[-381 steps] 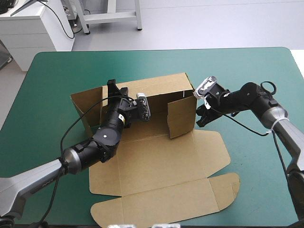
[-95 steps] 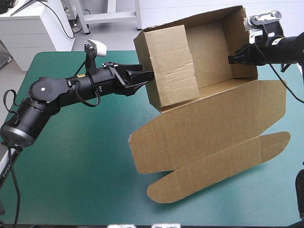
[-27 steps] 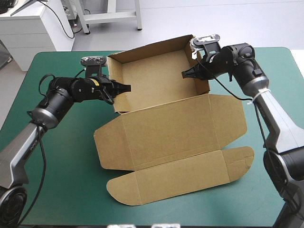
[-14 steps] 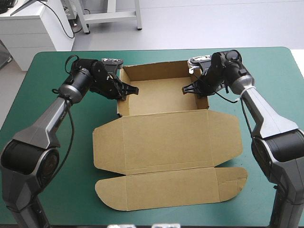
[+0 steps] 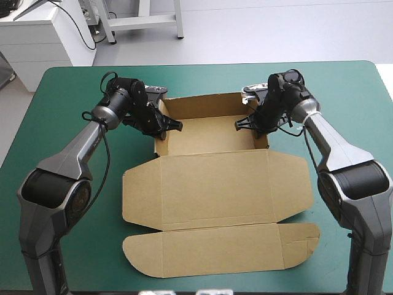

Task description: Fold the box

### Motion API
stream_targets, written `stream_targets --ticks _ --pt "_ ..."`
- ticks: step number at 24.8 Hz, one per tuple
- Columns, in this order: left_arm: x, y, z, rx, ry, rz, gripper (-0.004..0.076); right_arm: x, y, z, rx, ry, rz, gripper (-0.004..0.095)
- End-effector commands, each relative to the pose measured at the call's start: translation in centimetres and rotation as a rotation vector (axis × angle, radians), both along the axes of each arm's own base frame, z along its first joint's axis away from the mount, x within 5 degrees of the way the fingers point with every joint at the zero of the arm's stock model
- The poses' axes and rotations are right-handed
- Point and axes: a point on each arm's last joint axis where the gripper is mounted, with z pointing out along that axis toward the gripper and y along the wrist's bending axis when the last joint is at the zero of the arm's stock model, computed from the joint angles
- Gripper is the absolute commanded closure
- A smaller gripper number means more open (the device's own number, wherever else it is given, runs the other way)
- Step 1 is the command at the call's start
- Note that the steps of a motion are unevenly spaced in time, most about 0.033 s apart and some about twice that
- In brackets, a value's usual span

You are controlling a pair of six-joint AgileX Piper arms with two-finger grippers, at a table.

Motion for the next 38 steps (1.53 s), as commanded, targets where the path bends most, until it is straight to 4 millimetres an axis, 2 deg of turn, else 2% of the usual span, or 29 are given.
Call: stream_targets --ticks 1,3,5,8,9,15,17,19,21,25,27,28,33,34,38 --pt "-1.1 0.2 2.1 0.033 -0.013 -0.106 0.0626 -0.9 0.4 2.7 0.049 -0.038 0.062 0.0693" --pt "-1.4 0.3 2.0 0.043 0.015 -0.111 0.0515 -0.9 0.4 2.7 0.055 -0.038 0.07 0.0496" --pt "-1.5 0.4 2.2 0.045 0.011 -0.117 0.0368 -0.9 0.4 2.8 0.054 -0.042 0.07 0.0298" --pt "-1.7 0.5 2.9 0.042 -0.002 -0.102 0.0194 -1.0 0.4 3.1 0.053 -0.049 0.07 0.0151" --pt "-1.9 0.6 3.5 0.04 -0.016 -0.095 0.0148 -1.2 0.3 3.5 0.054 -0.06 0.07 0.0148" --pt "-3.1 1.1 6.2 0.028 -0.082 -0.09 0.0145 -1.7 -0.3 5.7 0.024 -0.136 0.073 0.0159" --pt "-3.7 1.3 7.5 0.015 -0.124 -0.087 0.0145 -2.3 -0.5 7.2 0.024 -0.184 0.077 0.0159" --pt "-4.6 1.6 9.2 -0.008 -0.167 -0.085 0.0146 -3.2 -0.8 9.8 0.032 -0.257 0.1 0.0159" --pt "-5.7 1.9 10.8 -0.024 -0.193 -0.087 0.016 -4.0 -1.1 12.1 0.042 -0.323 0.104 0.0159" --pt "-7.9 2.7 13.9 -0.04 -0.278 -0.1 0.0213 -5.5 -1.5 14.9 0.05 -0.392 0.121 0.0165" --pt "-10.1 3.5 16.5 -0.057 -0.355 -0.11 0.0299 -6.3 -1.7 16.2 0.056 -0.431 0.125 0.0168" --pt "-11.6 4.1 18.2 -0.066 -0.411 -0.128 0.0393 -6.6 -1.8 16.6 0.052 -0.448 0.14 0.0168" --pt "-16.3 5.8 21.7 -0.063 -0.551 -0.191 0.0699 -6.7 -1.8 16.7 0.053 -0.45 0.142 0.0168" --pt "-17.1 6.1 22.0 -0.057 -0.566 -0.203 0.0731 -6.6 -1.8 16.7 0.057 -0.448 0.143 0.0168" --pt "-20.4 7.5 21.9 -0.035 -0.587 -0.209 0.0729 -6.6 -1.7 16.5 0.059 -0.446 0.143 0.0168"
